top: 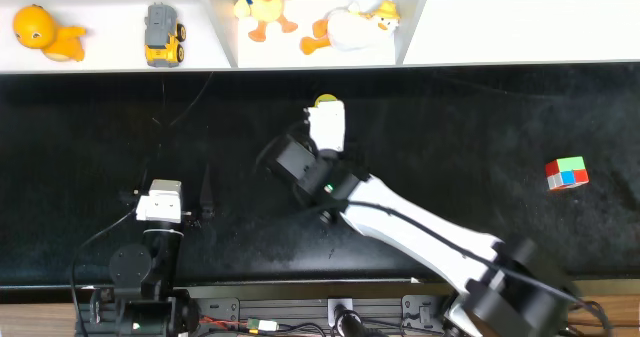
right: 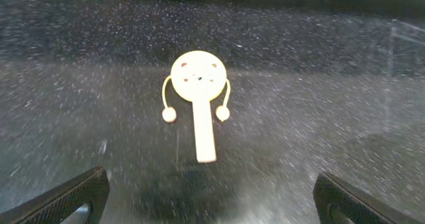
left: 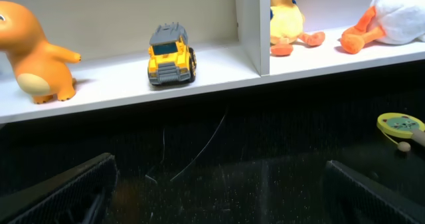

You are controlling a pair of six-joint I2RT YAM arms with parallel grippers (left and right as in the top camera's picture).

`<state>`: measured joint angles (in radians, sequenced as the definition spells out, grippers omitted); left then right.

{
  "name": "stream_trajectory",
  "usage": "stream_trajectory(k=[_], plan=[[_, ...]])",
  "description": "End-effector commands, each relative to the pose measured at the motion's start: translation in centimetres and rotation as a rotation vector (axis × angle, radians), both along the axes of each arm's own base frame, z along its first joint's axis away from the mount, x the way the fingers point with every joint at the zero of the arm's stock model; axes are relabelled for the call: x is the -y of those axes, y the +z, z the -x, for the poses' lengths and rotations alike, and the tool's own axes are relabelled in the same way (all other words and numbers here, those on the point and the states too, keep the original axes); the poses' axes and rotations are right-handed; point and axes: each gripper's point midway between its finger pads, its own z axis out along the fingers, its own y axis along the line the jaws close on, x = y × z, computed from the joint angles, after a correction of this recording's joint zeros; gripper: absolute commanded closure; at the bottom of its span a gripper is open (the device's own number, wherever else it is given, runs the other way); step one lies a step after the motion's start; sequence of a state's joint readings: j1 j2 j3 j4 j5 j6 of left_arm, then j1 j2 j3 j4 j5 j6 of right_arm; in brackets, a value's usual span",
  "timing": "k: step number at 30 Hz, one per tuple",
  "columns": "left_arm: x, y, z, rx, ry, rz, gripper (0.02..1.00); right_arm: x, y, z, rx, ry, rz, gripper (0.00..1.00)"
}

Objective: Store Toys

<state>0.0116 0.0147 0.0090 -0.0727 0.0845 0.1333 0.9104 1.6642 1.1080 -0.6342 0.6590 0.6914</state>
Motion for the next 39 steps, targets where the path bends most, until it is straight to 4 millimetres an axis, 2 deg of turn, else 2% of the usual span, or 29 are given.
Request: stream_trajectory(k=[1,9,14,19,23,31,36,39], plan=[[0.0,0.1,0.1,0.005,0.003,0.010,0.020,-0.4,-1.0,-2.0,-0.057,-0.019,-0.029,0.003],[0.0,0.1,0.1,0.005,0.003,0.010,0.020,-0.1,-3.4,-3.9,-0.182,-0.144,-0.189,0.003],[0.0,0.1,0.1,0.005,0.003,0.010,0.020,-0.5,-5.3,-3.7,-0.286,-0.117,-0.236,0.003],[0.0,0.1,0.1,0.005,0.003,0.010,0.020,-0.6,-6.7,-3.0,-0.358,-0.066,-0.219,0.001],[0.0,0.1,0.1,0.004,0.003,0.010,0.020,-0.5,-7.2,-3.0,-0.367,-0.027,-0.186,0.047],[0.0,0.1,0.1,0.005,0.003,0.010,0.020,-0.2,-7.7,-3.1,-0.371,0.017,-0.138,0.016],[0.0,0.1,0.1,0.005,0.003,0.010,0.020,0.1,-8.2,-3.2,-0.375,0.006,-0.125,0.097],[0.0,0.1,0.1,0.005,0.003,0.010,0.020,0.2,-8.6,-3.2,-0.382,0.002,-0.121,0.242]])
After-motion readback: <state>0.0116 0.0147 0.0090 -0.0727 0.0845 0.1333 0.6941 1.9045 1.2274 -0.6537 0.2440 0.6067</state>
